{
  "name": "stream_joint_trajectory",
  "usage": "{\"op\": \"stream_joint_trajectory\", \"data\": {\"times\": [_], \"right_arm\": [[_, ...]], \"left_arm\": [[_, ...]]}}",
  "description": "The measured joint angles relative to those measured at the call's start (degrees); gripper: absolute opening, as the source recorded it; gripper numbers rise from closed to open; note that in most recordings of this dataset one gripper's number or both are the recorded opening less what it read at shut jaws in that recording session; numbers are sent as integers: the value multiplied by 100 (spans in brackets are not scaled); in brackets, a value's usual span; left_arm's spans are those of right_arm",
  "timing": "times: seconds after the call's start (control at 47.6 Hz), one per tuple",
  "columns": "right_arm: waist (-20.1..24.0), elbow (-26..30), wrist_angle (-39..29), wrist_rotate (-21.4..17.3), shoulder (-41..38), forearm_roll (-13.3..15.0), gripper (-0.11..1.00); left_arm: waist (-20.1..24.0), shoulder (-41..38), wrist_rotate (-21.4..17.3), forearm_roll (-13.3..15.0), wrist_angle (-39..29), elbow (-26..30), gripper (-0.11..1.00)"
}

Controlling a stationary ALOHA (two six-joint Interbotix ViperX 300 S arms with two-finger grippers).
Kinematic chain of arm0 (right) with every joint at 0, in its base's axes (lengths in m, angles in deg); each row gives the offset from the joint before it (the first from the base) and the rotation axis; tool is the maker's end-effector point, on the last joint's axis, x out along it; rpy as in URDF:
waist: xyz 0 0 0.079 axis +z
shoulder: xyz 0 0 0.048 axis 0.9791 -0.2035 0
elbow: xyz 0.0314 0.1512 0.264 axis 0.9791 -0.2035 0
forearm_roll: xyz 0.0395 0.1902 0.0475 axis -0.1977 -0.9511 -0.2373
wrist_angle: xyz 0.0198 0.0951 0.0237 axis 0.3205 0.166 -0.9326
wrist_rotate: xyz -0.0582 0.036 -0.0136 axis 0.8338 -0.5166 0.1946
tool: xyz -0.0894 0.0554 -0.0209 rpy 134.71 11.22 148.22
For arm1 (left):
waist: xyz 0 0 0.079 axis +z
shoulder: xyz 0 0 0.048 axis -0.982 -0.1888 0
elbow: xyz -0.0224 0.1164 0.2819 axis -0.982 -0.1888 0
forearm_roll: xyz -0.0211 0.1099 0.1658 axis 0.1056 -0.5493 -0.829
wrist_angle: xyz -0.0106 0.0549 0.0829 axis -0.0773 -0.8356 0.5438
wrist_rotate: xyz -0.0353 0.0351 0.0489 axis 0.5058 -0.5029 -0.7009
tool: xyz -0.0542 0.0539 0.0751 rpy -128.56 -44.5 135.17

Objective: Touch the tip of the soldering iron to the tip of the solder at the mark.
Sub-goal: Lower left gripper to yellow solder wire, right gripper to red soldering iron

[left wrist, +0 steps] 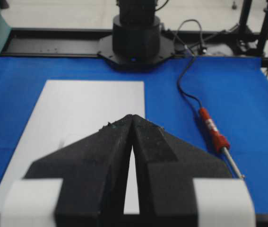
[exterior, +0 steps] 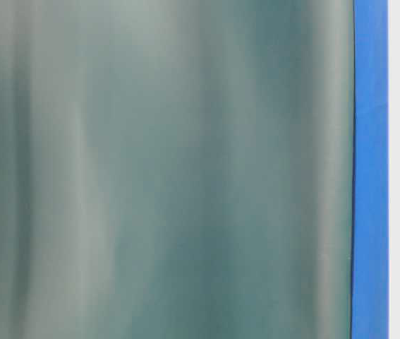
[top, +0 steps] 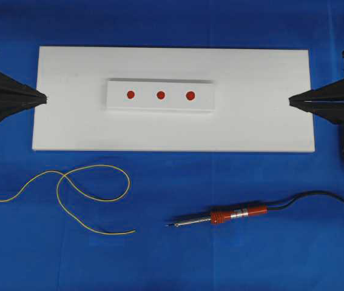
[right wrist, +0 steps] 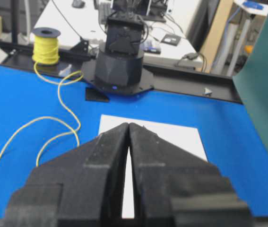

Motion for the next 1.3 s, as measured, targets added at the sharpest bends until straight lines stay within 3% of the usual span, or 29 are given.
{"op": "stream_joint_trajectory", "data": {"times": [0.084,0.294,0.567,0.651,0.735,0.819,0.903,0.987,1.303], "right_arm": [[123,0,-18,-123,-26,-18,-5],[1020,79,-290,-457,-141,-53,-6],[2030,62,-158,-923,-756,-114,1],[2171,44,26,-1028,-1107,-202,11],[2312,44,211,-1063,-1556,-334,26],[2408,44,466,-1072,-2101,-545,51],[2470,44,756,-1063,-2628,-809,75],[2487,44,1099,-1063,-3155,-1063,88],[2856,53,2602,-1055,-5229,-2197,86]], "left_arm": [[-158,0,105,9,-79,0,0],[-932,-35,220,0,-141,0,0],[-1978,-615,229,9,0,0,1],[-2268,-1020,255,9,211,0,12],[-2426,-1433,334,18,387,-9,35],[-2531,-1934,536,26,536,0,63],[-2637,-2558,668,26,633,26,84],[-2725,-3120,703,26,817,97,85],[-2856,-4834,738,35,2241,79,83]]}}
